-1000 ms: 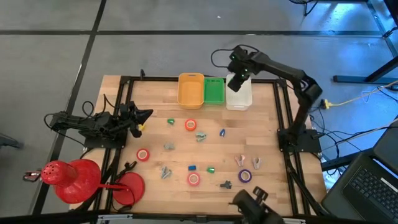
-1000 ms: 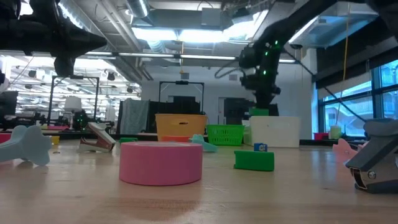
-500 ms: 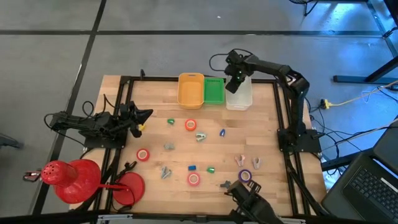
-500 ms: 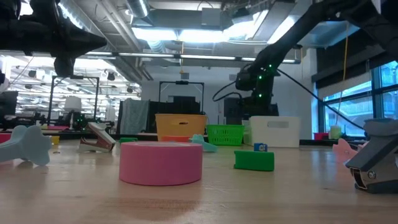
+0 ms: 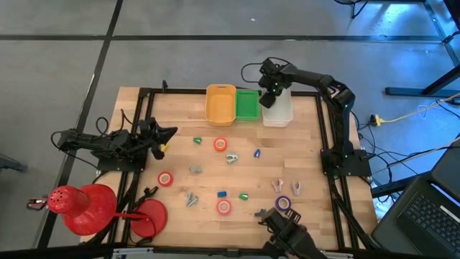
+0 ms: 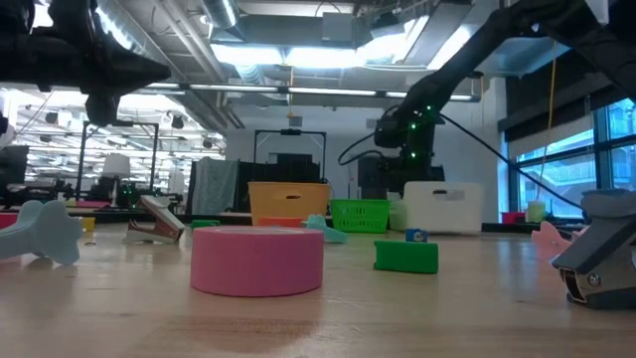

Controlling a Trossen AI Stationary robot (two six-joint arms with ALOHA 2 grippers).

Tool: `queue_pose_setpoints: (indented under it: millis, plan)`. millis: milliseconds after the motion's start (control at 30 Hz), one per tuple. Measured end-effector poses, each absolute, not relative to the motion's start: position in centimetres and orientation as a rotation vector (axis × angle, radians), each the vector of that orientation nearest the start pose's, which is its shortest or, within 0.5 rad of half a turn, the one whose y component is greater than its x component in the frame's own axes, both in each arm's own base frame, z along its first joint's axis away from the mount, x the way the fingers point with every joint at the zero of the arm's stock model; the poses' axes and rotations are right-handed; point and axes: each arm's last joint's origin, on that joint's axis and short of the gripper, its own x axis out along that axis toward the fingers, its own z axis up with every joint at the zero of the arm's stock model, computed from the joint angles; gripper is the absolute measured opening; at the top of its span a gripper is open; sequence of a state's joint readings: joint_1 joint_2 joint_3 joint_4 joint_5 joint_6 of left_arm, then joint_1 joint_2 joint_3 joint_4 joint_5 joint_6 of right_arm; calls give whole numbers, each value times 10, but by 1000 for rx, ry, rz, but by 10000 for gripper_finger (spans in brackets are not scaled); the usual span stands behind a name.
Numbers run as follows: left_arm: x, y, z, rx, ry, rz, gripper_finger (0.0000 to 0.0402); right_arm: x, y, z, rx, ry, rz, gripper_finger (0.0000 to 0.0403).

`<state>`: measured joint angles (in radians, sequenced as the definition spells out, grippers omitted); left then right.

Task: Pick and place Stapler, Stapler remover, tape
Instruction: Put the green tape into the white bin, then put the right blue stapler into the green bin

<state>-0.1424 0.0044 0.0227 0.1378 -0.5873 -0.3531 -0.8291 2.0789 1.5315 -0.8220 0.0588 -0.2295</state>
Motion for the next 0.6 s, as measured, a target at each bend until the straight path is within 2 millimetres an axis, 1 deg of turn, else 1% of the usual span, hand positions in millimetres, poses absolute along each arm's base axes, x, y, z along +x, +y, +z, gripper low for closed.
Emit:
queue_pose_setpoints:
  millis: [100,167,233,333,400,467,533,600]
  plan:
    - [92,3,183,-400,-216,416,4,277,-304,177,369,1368,-588,245]
    - [92,3,183,-400,-217,415,4,278,-305,191,395,1351,-582,265]
    - [92,3,183,-400,-217,415,4,279,-303,211,392,1326,-584,274]
    - [92,3,183,-400,-217,416,4,279,-292,240,364,1269,-581,274]
    - [92,3,183,-400,-217,415,4,277,-279,257,379,1248,-557,269]
    - [92,3,183,-400,-217,414,4,275,-261,273,409,1216,-504,264]
    - [92,3,183,-401,-217,414,4,274,-239,288,438,1170,-411,258]
    - [92,3,183,-400,-217,415,4,277,-211,299,461,1118,-297,254]
